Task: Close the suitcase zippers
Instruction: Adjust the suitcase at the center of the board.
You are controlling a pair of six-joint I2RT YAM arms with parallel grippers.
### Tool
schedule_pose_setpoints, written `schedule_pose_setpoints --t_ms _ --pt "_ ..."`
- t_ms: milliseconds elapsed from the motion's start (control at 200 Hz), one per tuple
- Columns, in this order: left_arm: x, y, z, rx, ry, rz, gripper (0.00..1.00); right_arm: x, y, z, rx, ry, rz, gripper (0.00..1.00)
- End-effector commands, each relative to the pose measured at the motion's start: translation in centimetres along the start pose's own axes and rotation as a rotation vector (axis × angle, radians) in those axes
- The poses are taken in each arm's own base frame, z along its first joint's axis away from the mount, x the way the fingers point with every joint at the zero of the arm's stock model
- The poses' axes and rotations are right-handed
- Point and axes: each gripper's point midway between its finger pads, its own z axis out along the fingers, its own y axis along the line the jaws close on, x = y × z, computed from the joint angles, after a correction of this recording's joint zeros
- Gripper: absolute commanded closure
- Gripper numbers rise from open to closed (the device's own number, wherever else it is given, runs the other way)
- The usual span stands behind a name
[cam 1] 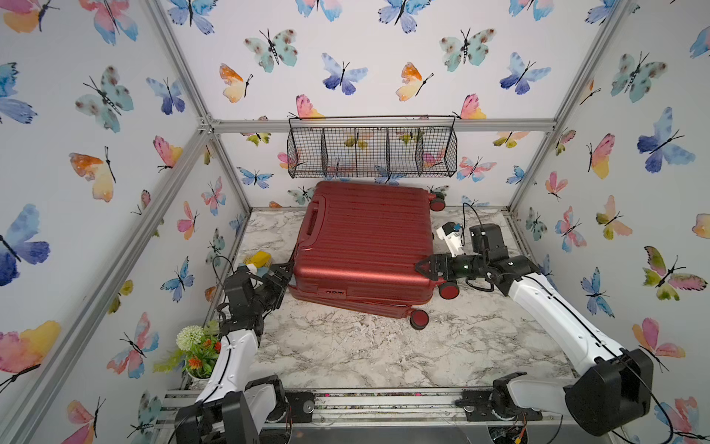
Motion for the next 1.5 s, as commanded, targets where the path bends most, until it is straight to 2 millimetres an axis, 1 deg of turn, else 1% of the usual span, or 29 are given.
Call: schedule_pose_setpoints --t_ms 0,65,130,170,195,255,320,360,400,471,531,591,651,686,756,801,871,896,981,1021,1071,1136,1181,1221,1276,1296,1341,1402,1492 --pt "3.3 -6.1 1.7 0.175 0.159 0.201 0.02 9.2 2.9 0.4 -0.108 0.303 0.107 0.10" --pt "3.8 -6.6 2.8 0.167 0.189 0.227 0.02 11.0 4.3 0.7 -0.106 0.349 0.091 0.12" --pt "3.7 -7.2 3.6 0.159 0.202 0.250 0.02 12.7 6.0 1.2 -0.111 0.391 0.070 0.14" --pt "3.5 -7.7 4.1 0.163 0.202 0.262 0.02 13.9 7.7 1.7 -0.136 0.418 0.050 0.16" --pt "3.5 -8.1 4.4 0.166 0.207 0.270 0.02 15.0 9.4 2.0 -0.167 0.442 0.023 0.16" --pt "3.6 -9.4 5.3 0.183 0.223 0.301 0.02 16.8 12.4 3.0 -0.216 0.476 -0.018 0.16" --pt "4.3 -11.2 6.7 0.206 0.269 0.350 0.02 18.2 14.6 3.9 -0.250 0.519 -0.058 0.16" --pt "5.0 -12.1 7.6 0.207 0.312 0.382 0.02 18.1 15.3 4.3 -0.261 0.536 -0.082 0.16" --pt "5.6 -12.7 8.3 0.199 0.349 0.411 0.02 17.3 15.8 4.4 -0.265 0.523 -0.111 0.16" --pt "5.5 -13.1 8.3 0.166 0.382 0.440 0.02 14.1 16.0 3.9 -0.241 0.415 -0.151 0.10" --pt "4.7 -12.6 7.3 0.108 0.361 0.470 0.02 10.3 14.8 2.5 -0.203 0.322 -0.146 0.08" --pt "3.0 -11.5 5.8 0.021 0.309 0.475 0.02 5.9 12.4 0.8 -0.114 0.204 -0.132 0.05" --pt "1.0 -9.9 3.9 -0.062 0.238 0.436 0.02 1.6 8.7 -1.3 -0.008 0.083 -0.094 0.01" --pt "0.0 -9.0 2.8 -0.100 0.192 0.408 0.02 -0.7 6.0 -2.6 0.057 0.013 -0.049 0.02" --pt "-0.5 -8.1 0.9 -0.139 0.126 0.398 0.02 -4.5 0.6 -5.2 0.180 -0.111 0.030 0.01" --pt "-0.1 -7.9 0.0 -0.143 0.108 0.383 0.02 -6.5 -2.5 -7.0 0.246 -0.192 0.092 0.01" --pt "1.8 -8.2 -0.8 -0.081 0.127 0.346 0.02 -9.3 -6.3 -9.2 0.325 -0.289 0.163 0.01" --pt "2.4 -8.3 -1.0 -0.063 0.130 0.339 0.02 -10.1 -8.1 -10.2 0.381 -0.322 0.194 0.01" --pt "4.6 -8.7 -1.7 -0.017 0.158 0.341 0.02 -12.8 -11.6 -12.7 0.524 -0.403 0.214 0.01" --pt "5.6 -8.8 -2.0 0.007 0.175 0.345 0.02 -13.2 -13.4 -12.8 0.554 -0.401 0.235 0.01" --pt "6.5 -8.9 -2.3 0.032 0.192 0.340 0.02 -12.6 -15.5 -11.8 0.497 -0.351 0.291 0.01" --pt "6.9 -9.1 -2.7 0.056 0.197 0.338 0.02 -10.5 -15.9 -9.7 0.412 -0.258 0.338 0.02" --pt "6.8 -9.6 -3.0 0.066 0.190 0.352 0.02 -8.9 -15.0 -8.2 0.320 -0.225 0.351 0.02" --pt "6.7 -9.9 -3.2 0.073 0.184 0.366 0.02 -7.8 -14.0 -7.3 0.244 -0.234 0.352 0.02" --pt "6.5 -10.4 -3.1 0.090 0.174 0.377 0.02 -6.7 -12.6 -6.9 0.161 -0.256 0.356 0.02" --pt "7.0 -10.8 -3.1 0.117 0.202 0.377 0.02 -6.3 -12.1 -6.7 0.132 -0.251 0.358 0.02" --pt "7.0 -11.1 -2.8 0.132 0.213 0.372 0.02 -5.4 -10.9 -6.4 0.064 -0.223 0.360 0.02" --pt "7.2 -11.4 -2.4 0.141 0.236 0.366 0.02 -4.4 -9.2 -6.1 -0.024 -0.178 0.358 0.06" --pt "6.9 -12.2 -2.3 0.143 0.243 0.378 0.02 -3.1 -6.5 -5.6 -0.074 -0.131 0.316 0.09"
